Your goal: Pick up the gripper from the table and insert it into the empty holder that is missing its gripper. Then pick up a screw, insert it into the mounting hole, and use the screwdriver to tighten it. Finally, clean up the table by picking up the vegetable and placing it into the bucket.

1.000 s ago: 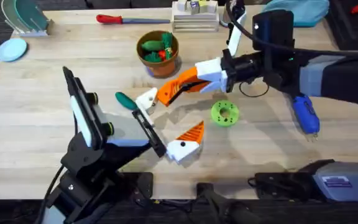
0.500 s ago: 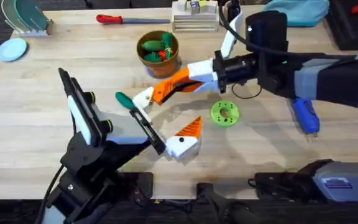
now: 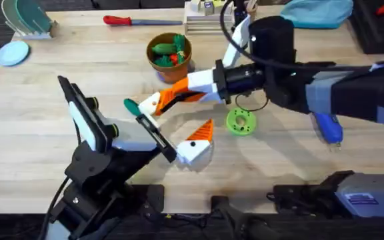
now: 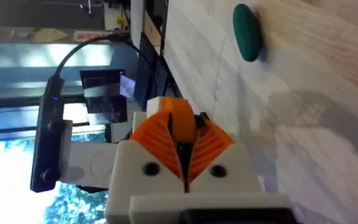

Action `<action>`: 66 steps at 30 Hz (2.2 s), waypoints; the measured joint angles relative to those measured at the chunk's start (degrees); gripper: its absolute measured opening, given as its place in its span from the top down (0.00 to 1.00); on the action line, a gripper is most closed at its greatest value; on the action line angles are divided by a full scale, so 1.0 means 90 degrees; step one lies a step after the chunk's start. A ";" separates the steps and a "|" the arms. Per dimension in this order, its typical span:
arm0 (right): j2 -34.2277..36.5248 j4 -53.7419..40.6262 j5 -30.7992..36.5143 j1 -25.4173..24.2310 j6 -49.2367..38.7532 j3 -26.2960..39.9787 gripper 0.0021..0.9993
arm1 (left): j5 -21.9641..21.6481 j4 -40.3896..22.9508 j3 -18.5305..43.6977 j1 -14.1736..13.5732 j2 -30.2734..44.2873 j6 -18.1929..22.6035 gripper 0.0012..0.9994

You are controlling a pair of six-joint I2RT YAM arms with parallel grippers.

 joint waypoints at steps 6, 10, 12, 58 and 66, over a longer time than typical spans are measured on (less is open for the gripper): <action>0.0278 0.0447 0.0039 0.0261 0.0036 0.0000 0.99 | -0.0109 -0.0019 0.0000 0.0007 0.0009 -0.0092 0.01; 0.0477 0.0756 0.0019 0.0300 0.0132 0.0000 0.99 | -0.0221 -0.0027 0.0000 0.0037 0.0049 -0.0160 0.01; 0.0489 0.0760 0.0015 0.0302 0.0149 0.0000 0.99 | -0.0231 -0.0027 0.0000 0.0041 0.0056 -0.0184 0.01; -0.0801 -0.4082 0.0957 -0.1466 -0.3524 0.1576 0.02 | 0.0578 0.0041 0.0000 -0.0115 0.0035 0.0130 0.01; -0.2280 -0.7986 0.3912 -0.1051 -0.6305 0.1957 0.02 | 0.0578 0.0041 0.0000 -0.0114 0.0036 0.0139 0.01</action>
